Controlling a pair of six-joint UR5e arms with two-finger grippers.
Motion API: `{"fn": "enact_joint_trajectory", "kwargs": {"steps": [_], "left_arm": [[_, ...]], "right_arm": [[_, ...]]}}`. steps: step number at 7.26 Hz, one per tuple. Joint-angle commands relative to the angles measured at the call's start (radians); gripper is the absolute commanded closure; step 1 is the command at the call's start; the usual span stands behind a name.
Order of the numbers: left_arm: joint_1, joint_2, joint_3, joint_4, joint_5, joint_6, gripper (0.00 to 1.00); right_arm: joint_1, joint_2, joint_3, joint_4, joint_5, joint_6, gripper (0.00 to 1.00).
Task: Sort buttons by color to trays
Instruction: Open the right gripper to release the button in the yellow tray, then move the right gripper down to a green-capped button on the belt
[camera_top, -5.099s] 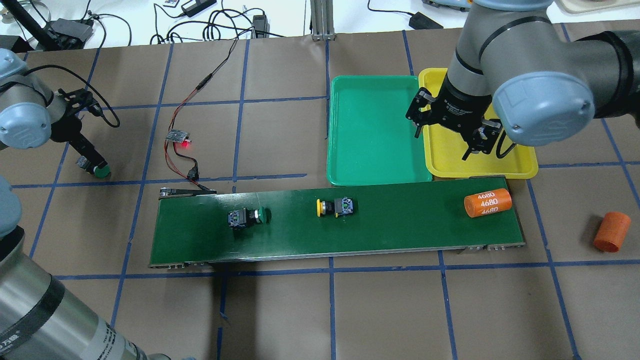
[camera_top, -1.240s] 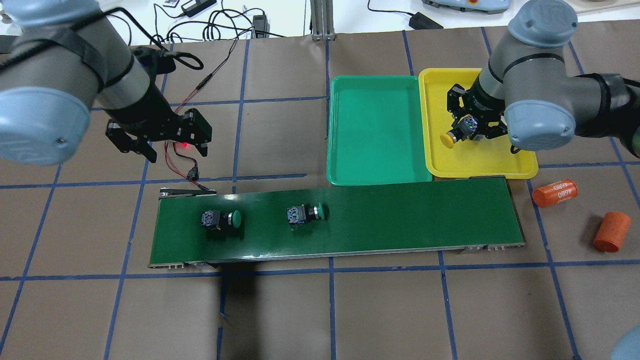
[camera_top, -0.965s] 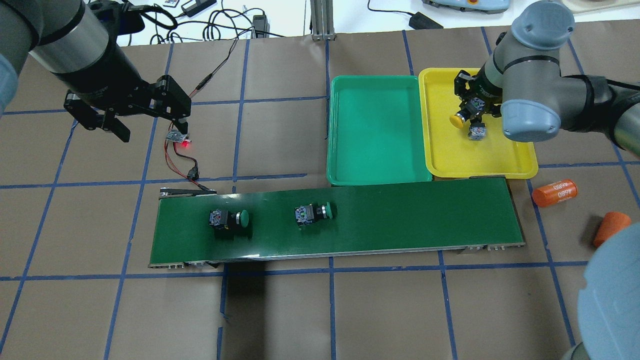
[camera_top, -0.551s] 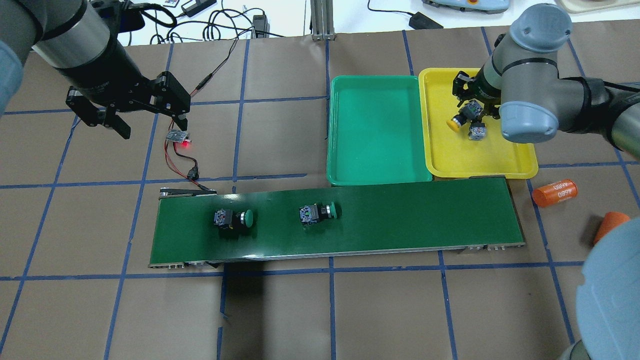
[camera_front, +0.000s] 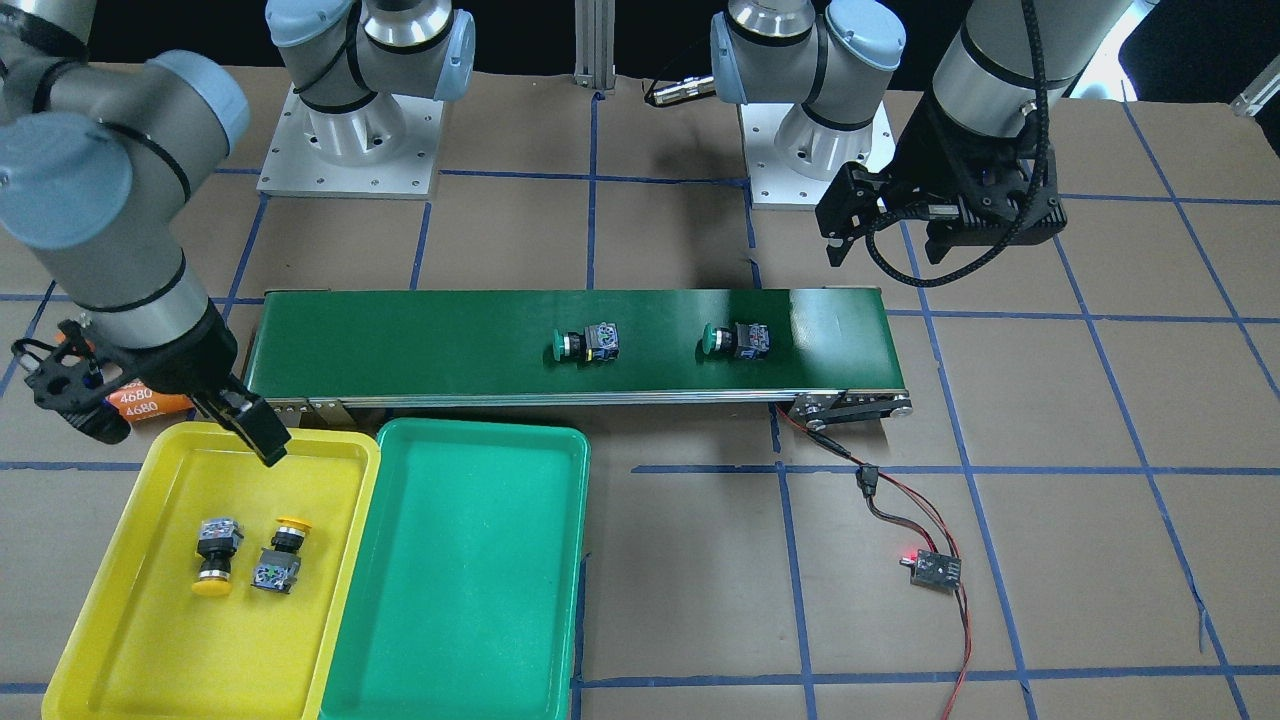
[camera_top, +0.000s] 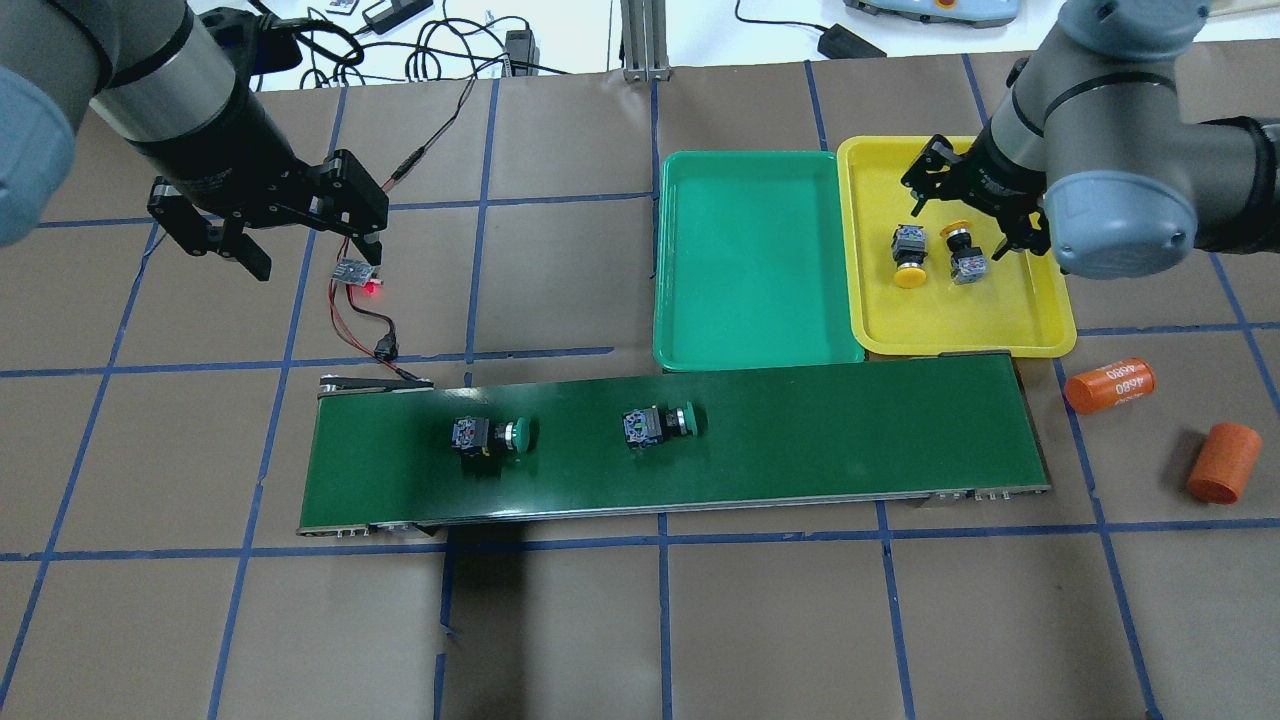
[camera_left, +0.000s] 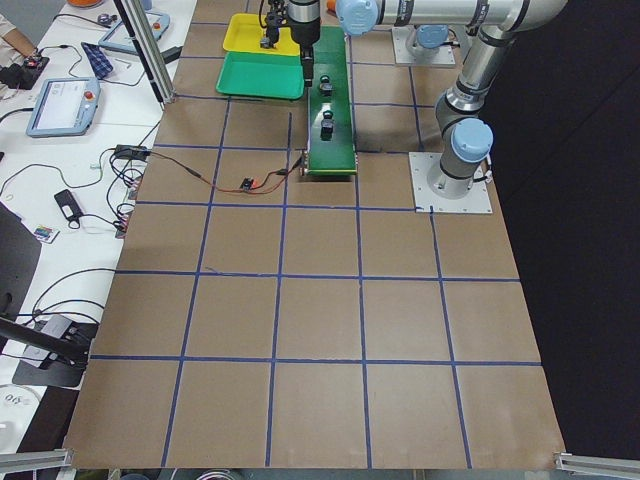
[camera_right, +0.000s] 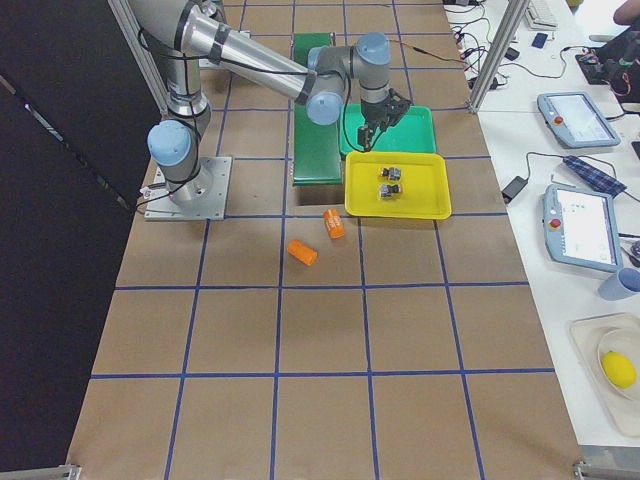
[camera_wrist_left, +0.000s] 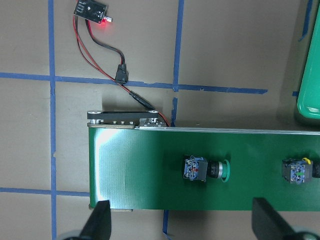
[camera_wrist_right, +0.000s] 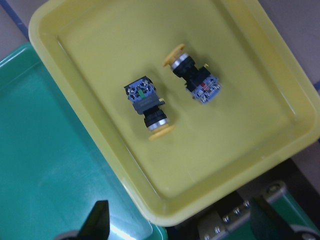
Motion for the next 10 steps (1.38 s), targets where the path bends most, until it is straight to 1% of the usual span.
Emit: {"fn": "enact_joint_trajectory", "kwargs": {"steps": [1, 2, 3, 4, 7, 8, 9, 10], "left_arm": [[0.0, 0.005, 0.0, 0.012, 0.0, 0.0, 0.0], [0.0, 0.004, -0.003, 0.015, 0.0, 0.0, 0.0], [0.0, 0.002, 0.0, 0.016, 0.0, -0.002, 0.0], [0.0, -0.001, -0.003, 0.018, 0.0, -0.002, 0.0], [0.0, 0.0, -0.003, 0.028, -0.006, -0.002, 0.0], [0.0, 0.0, -0.003, 0.035, -0.006, 0.0, 0.0], [0.0, -0.003, -0.002, 0.047, -0.011, -0.002, 0.0], [0.0, -0.004, 0.01, 0.047, -0.014, -0.002, 0.0]], "right_arm": [[0.025, -0.152, 0.002, 0.189, 0.001, 0.032, 0.0], [0.062, -0.158, 0.027, 0.214, 0.006, 0.087, 0.0], [0.138, -0.149, 0.049, 0.203, 0.019, 0.266, 0.0], [0.204, -0.117, 0.069, 0.202, 0.019, 0.432, 0.0], [0.272, -0.079, 0.077, 0.179, 0.029, 0.588, 0.0], [0.283, -0.048, 0.077, 0.168, 0.029, 0.677, 0.0], [0.318, -0.019, 0.075, 0.156, 0.026, 0.734, 0.0], [0.349, 0.019, 0.077, 0.093, 0.026, 0.762, 0.0]]}}
